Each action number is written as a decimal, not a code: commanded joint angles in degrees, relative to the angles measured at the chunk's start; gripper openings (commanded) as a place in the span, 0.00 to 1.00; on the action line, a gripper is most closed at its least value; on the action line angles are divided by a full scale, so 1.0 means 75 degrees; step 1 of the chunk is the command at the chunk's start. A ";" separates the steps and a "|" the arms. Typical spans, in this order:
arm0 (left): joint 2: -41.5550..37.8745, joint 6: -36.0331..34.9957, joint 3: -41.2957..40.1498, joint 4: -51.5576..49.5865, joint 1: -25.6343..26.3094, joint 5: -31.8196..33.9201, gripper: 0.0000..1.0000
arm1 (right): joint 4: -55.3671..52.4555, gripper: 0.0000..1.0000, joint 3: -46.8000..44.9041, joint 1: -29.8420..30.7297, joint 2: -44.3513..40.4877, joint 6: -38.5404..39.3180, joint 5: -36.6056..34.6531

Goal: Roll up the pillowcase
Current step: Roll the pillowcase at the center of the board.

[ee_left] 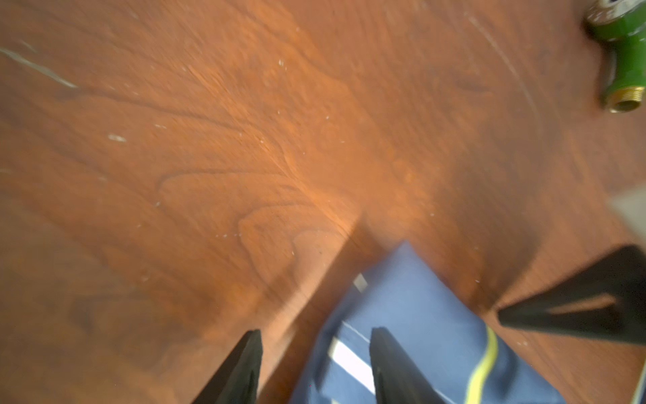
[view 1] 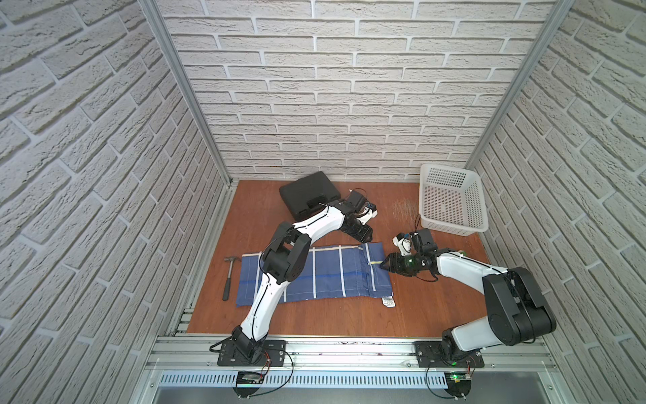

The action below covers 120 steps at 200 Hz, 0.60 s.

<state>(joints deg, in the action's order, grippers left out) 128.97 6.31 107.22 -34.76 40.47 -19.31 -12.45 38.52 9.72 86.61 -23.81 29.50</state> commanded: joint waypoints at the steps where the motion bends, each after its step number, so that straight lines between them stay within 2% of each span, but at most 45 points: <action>1: -0.0704 0.0179 -0.0367 -0.0036 0.0284 0.0249 0.54 | 0.0756 0.58 0.0043 -0.0075 0.0290 -0.0189 0.0439; 49: -0.0983 0.0583 -0.1246 0.0314 0.0778 -0.0276 0.45 | 0.1706 0.54 -0.0094 -0.0303 0.1192 -0.0655 0.1104; 71: -0.1011 0.0670 -0.1619 0.0479 0.0859 -0.0240 0.41 | 0.2302 0.51 -0.0198 -0.0382 0.1376 -0.0991 0.1513; 120: -0.0852 0.0589 -0.1991 0.0592 0.0822 -0.0069 0.36 | 0.2931 0.31 -0.0457 -0.0398 0.1019 -0.1341 0.1811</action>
<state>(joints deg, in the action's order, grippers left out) 121.73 10.66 93.17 -32.45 47.22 -20.34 6.52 36.58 6.83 96.05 -31.75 41.69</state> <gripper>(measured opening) 0.363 0.344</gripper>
